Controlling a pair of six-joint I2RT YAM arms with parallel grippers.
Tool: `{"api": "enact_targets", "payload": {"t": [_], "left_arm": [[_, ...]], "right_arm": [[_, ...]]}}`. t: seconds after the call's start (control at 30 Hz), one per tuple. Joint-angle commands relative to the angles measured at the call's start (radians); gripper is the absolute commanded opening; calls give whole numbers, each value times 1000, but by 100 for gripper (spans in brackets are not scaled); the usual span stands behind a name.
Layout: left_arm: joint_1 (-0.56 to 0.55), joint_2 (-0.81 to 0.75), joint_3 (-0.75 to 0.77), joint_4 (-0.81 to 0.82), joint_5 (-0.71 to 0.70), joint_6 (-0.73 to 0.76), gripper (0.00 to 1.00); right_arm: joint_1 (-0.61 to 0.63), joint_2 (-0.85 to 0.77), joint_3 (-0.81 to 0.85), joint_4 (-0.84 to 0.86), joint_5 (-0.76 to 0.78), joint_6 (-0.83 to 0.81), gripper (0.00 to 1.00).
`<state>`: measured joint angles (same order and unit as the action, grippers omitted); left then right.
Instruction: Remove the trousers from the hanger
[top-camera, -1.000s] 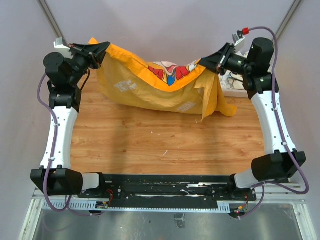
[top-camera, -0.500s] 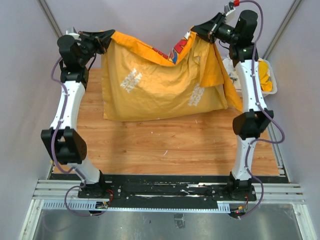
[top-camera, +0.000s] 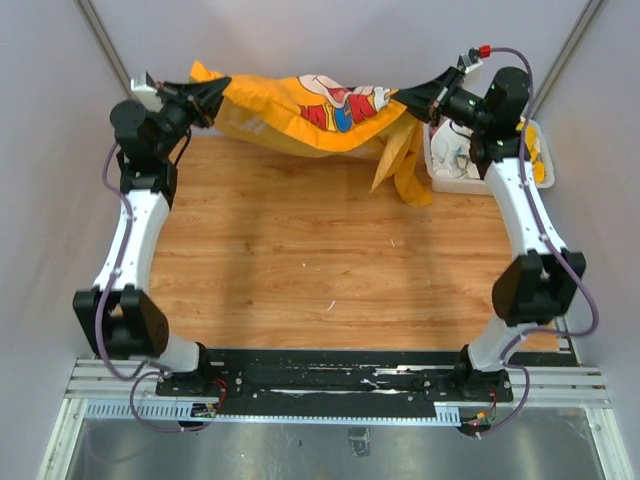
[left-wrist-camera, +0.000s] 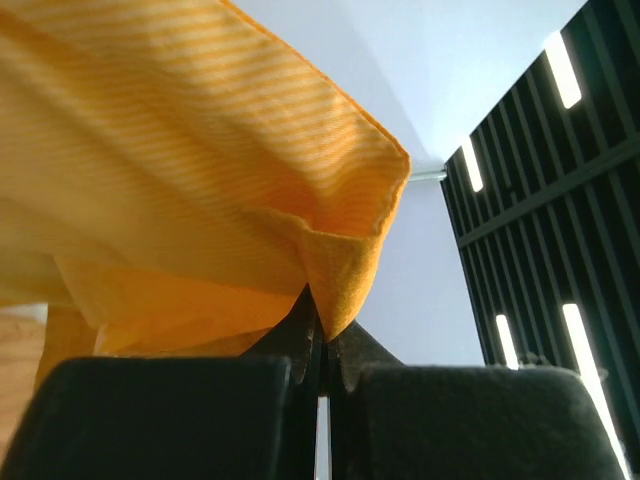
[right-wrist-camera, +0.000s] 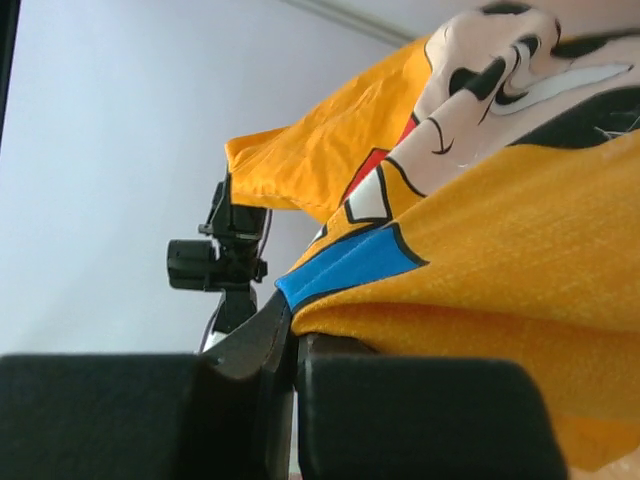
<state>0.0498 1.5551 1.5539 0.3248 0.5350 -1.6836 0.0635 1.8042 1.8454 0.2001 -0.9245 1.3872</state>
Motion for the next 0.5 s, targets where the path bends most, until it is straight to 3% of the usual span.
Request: {"api": "enact_targets", "payload": {"t": [0.0, 0.13, 0.23, 0.37, 0.47], "left_arm": [[-10, -320, -314, 132, 37, 20, 0], [7, -631, -616, -126, 5, 142, 0], [-14, -740, -760, -316, -38, 241, 0], [-19, -819, -964, -274, -3, 204, 0], [-28, -860, -1009, -327, 2, 219, 0]], "right_arm": [[29, -322, -250, 128, -83, -122, 1], [66, -494, -529, -30, -106, -284, 1], [83, -582, -739, -155, -97, -382, 1], [93, -642, -1000, -195, -115, -429, 1], [98, -691, -1106, -293, -114, -495, 1]]}}
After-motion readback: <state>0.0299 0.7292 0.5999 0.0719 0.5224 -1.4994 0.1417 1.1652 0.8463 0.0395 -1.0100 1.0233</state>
